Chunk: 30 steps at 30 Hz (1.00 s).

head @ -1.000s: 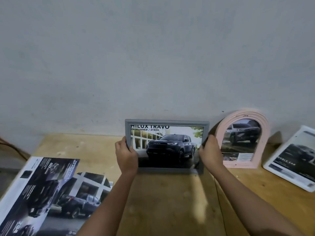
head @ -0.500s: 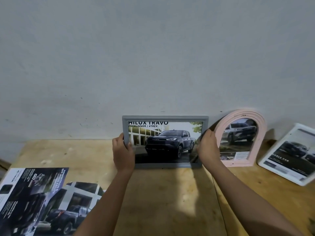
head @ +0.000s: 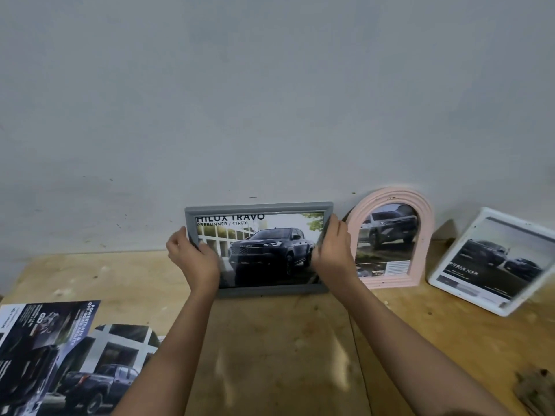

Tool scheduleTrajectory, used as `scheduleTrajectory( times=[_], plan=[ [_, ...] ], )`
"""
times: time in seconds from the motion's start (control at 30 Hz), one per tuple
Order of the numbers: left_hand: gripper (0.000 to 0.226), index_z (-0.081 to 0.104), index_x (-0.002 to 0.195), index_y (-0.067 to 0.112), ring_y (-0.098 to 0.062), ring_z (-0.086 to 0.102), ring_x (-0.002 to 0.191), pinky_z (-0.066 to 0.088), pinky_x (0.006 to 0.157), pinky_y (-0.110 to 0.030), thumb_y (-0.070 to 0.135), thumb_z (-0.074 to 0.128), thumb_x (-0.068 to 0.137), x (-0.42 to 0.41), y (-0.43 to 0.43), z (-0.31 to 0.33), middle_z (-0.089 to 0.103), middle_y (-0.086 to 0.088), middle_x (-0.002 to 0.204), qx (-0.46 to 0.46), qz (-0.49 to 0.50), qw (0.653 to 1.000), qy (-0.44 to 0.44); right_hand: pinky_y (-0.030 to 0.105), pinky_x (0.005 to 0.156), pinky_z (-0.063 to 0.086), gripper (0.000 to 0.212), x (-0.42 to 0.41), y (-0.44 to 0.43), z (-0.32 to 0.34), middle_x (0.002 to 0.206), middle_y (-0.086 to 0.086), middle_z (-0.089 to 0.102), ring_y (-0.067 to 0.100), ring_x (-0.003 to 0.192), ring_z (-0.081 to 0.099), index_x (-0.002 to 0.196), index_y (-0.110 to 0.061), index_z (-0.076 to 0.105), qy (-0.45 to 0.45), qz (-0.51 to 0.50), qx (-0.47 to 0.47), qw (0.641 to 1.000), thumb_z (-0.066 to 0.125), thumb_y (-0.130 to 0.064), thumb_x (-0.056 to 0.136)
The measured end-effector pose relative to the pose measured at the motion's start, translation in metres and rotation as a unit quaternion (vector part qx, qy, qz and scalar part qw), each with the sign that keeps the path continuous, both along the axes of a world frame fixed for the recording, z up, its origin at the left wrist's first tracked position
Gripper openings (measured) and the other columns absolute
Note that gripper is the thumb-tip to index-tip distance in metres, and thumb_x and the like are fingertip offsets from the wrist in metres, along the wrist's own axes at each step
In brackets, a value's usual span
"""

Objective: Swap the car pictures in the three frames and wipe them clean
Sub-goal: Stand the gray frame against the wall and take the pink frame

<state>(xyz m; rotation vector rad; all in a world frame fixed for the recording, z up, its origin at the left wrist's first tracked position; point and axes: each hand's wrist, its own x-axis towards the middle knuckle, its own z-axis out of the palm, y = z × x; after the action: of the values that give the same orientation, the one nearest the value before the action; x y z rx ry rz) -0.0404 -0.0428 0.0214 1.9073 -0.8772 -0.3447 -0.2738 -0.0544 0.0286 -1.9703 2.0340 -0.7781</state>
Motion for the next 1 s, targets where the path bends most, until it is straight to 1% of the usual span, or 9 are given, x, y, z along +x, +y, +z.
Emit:
scheduleTrajectory(
  times=[0.03, 0.1, 0.17, 0.3, 0.4, 0.53, 0.63, 0.8, 1.0],
  plan=[
    [0.042, 0.042, 0.131, 0.000, -0.030, 0.039, 0.124, 0.036, 0.102, -0.031, -0.003, 0.047, 0.089, -0.011, 0.000, 0.007, 0.035, -0.015, 0.135, -0.025, 0.007, 1.000, 0.005, 0.041, 0.099, 0.042, 0.053, -0.007, 0.003, 0.001, 0.134, 0.025, 0.040, 0.037, 0.118, 0.043, 0.136, 0.009, 0.033, -0.007, 0.026, -0.049, 0.998, 0.046, 0.005, 0.084],
    [0.037, 0.045, 0.128, 0.003, -0.023, 0.044, 0.117, 0.037, 0.093, -0.021, -0.002, 0.045, 0.091, -0.038, 0.001, 0.023, 0.038, -0.010, 0.132, -0.063, -0.004, 0.998, 0.019, 0.032, 0.105, 0.037, 0.053, -0.024, 0.011, 0.013, 0.133, 0.011, 0.040, 0.024, 0.122, 0.040, 0.136, -0.003, 0.035, -0.127, 0.039, -0.065, 0.989, 0.052, 0.001, 0.086],
    [0.030, 0.049, 0.122, 0.005, -0.016, 0.047, 0.104, 0.036, 0.082, -0.013, 0.001, 0.043, 0.094, -0.073, 0.003, 0.035, 0.044, -0.005, 0.123, -0.097, -0.049, 0.994, 0.028, 0.024, 0.101, 0.038, 0.051, -0.055, 0.017, 0.021, 0.124, 0.001, 0.039, 0.013, 0.115, 0.042, 0.134, -0.008, 0.035, -0.201, 0.052, -0.085, 0.975, 0.052, -0.002, 0.086],
    [0.024, 0.058, 0.113, 0.006, -0.013, 0.052, 0.100, 0.039, 0.083, -0.004, 0.002, 0.043, 0.095, -0.144, 0.011, 0.039, 0.055, -0.004, 0.110, -0.115, -0.200, 0.972, 0.041, 0.031, 0.102, 0.042, 0.046, -0.138, 0.019, 0.016, 0.126, 0.002, 0.039, 0.012, 0.115, 0.044, 0.130, -0.012, 0.039, -0.186, -0.007, -0.074, 0.980, 0.053, -0.001, 0.087],
    [0.026, 0.055, 0.119, 0.009, -0.016, 0.052, 0.110, 0.044, 0.100, -0.027, 0.008, 0.043, 0.096, -0.199, 0.005, 0.033, 0.055, -0.003, 0.118, -0.060, -0.285, 0.956, 0.021, 0.031, 0.104, 0.040, 0.043, -0.194, 0.022, 0.006, 0.131, 0.009, 0.040, 0.020, 0.119, 0.047, 0.129, -0.005, 0.041, -0.208, -0.071, -0.011, 0.975, 0.052, 0.001, 0.089],
    [0.037, 0.044, 0.136, 0.012, -0.017, 0.039, 0.129, 0.028, 0.104, -0.023, 0.013, 0.036, 0.100, -0.249, -0.012, 0.037, 0.040, -0.003, 0.141, 0.011, -0.264, 0.964, 0.038, 0.033, 0.105, 0.035, 0.051, -0.230, 0.013, -0.007, 0.141, 0.015, 0.038, 0.027, 0.129, 0.042, 0.137, -0.002, 0.037, -0.223, -0.096, 0.123, 0.962, 0.054, 0.000, 0.089],
    [0.040, 0.038, 0.140, 0.007, -0.020, 0.038, 0.130, 0.024, 0.100, -0.017, 0.013, 0.032, 0.101, -0.271, -0.021, 0.034, 0.039, -0.009, 0.143, 0.030, -0.257, 0.965, 0.035, 0.036, 0.104, 0.035, 0.054, -0.244, -0.001, -0.011, 0.147, 0.014, 0.035, 0.028, 0.134, 0.037, 0.143, -0.004, 0.029, -0.246, -0.082, 0.206, 0.943, 0.046, 0.000, 0.092],
    [0.039, 0.043, 0.137, 0.006, -0.024, 0.043, 0.126, 0.031, 0.105, -0.028, 0.011, 0.034, 0.100, -0.283, -0.025, 0.020, 0.045, -0.012, 0.137, 0.034, -0.192, 0.980, 0.044, 0.034, 0.080, 0.047, 0.045, -0.248, -0.016, -0.010, 0.129, 0.009, 0.053, 0.025, 0.112, 0.052, 0.137, -0.012, 0.040, -0.254, -0.035, 0.267, 0.929, 0.040, 0.000, 0.093],
    [0.027, 0.060, 0.116, 0.007, -0.012, 0.051, 0.099, 0.038, 0.084, -0.023, 0.018, 0.045, 0.097, -0.286, -0.014, 0.018, 0.061, -0.008, 0.114, -0.020, -0.176, 0.983, 0.043, 0.018, 0.057, 0.039, 0.025, -0.259, 0.007, -0.018, 0.092, -0.006, 0.054, 0.012, 0.087, 0.051, 0.118, -0.009, 0.053, -0.283, -0.022, 0.214, 0.935, 0.039, -0.009, 0.097]
  ],
)
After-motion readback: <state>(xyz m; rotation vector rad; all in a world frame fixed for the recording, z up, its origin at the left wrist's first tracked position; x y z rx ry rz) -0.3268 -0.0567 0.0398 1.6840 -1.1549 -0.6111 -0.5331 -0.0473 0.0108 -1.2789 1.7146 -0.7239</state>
